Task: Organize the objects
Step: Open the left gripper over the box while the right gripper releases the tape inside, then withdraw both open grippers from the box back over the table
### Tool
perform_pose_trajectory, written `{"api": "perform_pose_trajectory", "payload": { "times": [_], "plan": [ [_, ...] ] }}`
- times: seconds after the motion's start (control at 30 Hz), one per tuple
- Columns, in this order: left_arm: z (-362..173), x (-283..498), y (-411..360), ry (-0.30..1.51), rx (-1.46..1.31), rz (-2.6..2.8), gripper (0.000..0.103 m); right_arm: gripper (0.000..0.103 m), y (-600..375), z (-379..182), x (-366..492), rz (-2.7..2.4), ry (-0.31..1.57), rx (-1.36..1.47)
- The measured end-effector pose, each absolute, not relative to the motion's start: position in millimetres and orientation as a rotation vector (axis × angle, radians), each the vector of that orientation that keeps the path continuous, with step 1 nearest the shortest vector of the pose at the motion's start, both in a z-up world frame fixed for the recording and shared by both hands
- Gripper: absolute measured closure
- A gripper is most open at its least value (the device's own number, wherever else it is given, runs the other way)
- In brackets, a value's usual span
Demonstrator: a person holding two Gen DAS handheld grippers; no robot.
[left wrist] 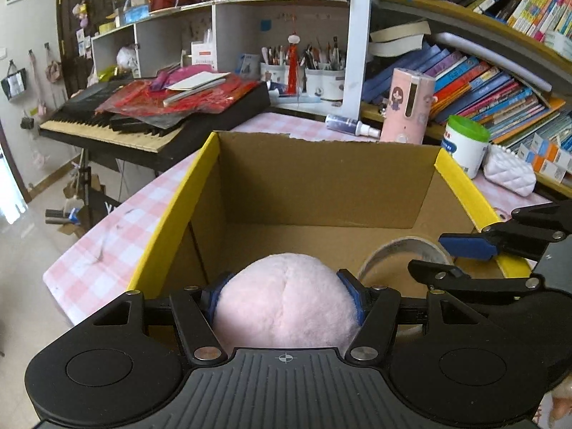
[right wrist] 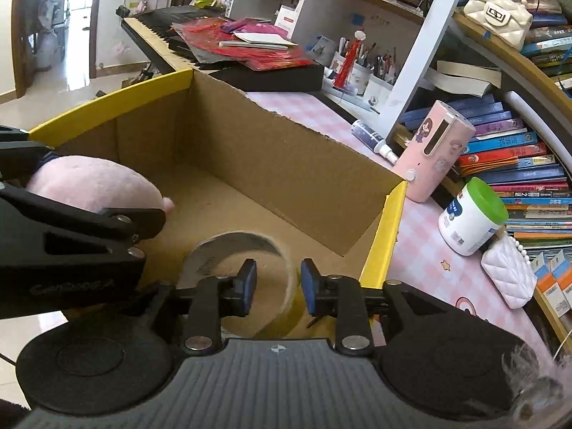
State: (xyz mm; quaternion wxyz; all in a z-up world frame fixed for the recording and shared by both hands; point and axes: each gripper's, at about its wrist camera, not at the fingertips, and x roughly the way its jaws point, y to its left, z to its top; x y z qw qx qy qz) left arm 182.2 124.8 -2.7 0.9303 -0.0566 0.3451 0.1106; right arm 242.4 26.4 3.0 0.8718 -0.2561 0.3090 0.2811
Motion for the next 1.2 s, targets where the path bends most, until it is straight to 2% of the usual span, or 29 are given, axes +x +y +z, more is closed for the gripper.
{"api": "perform_pose_trajectory", "payload": {
  "times": [0.03, 0.07, 0.1, 0.13, 0.17, 0.2, 0.53, 1.2],
  "plan": [
    [-1.7, 181.2, 125.8, 0.705, -0.127, 0.223, 0.040, 0.072, 26.2, 3.5, 242.4, 0.584, 0.644, -0.543],
    [-0.4, 179.2, 127.6, 0.698, -0.149, 0.216, 0.038, 0.064, 25.7, 4.5, 242.1, 0.597, 0.655, -0.542],
    [2.3, 177.7, 128.8, 0.689, -0.179, 0.201, 0.035, 0.049, 25.1, 6.2, 241.2, 0.622, 0.668, -0.528],
    [5.9, 174.4, 129.3, 0.674, -0.205, 0.198, 0.029, 0.039, 24.1, 9.1, 239.8, 0.633, 0.677, -0.505],
    [9.9, 171.5, 128.7, 0.659, -0.213, 0.196, 0.026, 0.018, 23.4, 13.2, 236.8, 0.620, 0.671, -0.483],
    [13.9, 168.0, 128.1, 0.637, -0.211, 0.196, 0.023, 0.016, 23.5, 16.3, 233.7, 0.593, 0.657, -0.476],
    [35.8, 134.6, 130.1, 0.543, -0.165, 0.174, 0.018, 0.014, 16.5, 39.3, 194.0, 0.498, 0.583, -0.415],
    [32.7, 57.3, 153.9, 0.537, -0.183, 0.228, 0.017, 0.016, 9.0, 39.4, 101.3, 0.311, 0.520, -0.290]
  ]
}}
